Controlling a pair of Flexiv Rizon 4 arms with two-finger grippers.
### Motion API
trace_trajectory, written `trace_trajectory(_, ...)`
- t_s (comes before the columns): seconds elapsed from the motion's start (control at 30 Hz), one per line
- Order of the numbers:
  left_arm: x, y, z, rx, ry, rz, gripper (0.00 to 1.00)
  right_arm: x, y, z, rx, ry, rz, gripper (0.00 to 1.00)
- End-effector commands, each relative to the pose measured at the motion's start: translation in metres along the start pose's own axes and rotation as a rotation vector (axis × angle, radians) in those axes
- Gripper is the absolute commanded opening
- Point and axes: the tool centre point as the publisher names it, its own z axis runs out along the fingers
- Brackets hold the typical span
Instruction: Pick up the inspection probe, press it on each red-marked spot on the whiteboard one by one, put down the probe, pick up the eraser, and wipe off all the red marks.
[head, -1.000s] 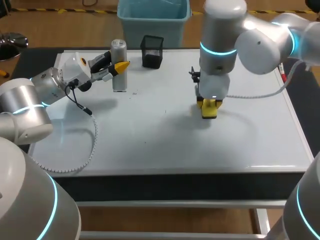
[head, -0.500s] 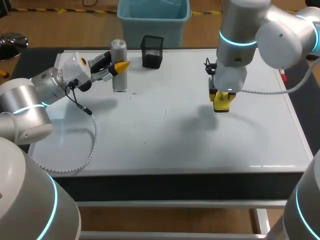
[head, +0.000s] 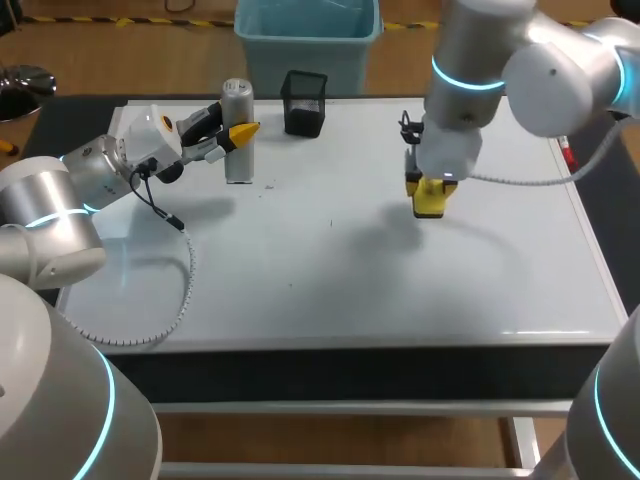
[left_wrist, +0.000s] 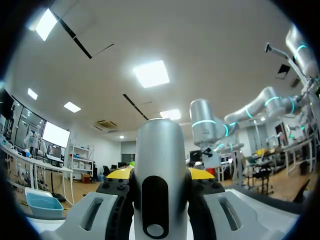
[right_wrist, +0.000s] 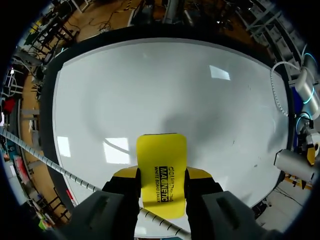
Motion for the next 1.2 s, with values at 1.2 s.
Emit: trace_trajectory(1.2,0.0,-0.001,0.0,0.001,0.001,0.0,0.0,-0.054,-0.115,0.047,-0.086,0.045,-0.026,0.0)
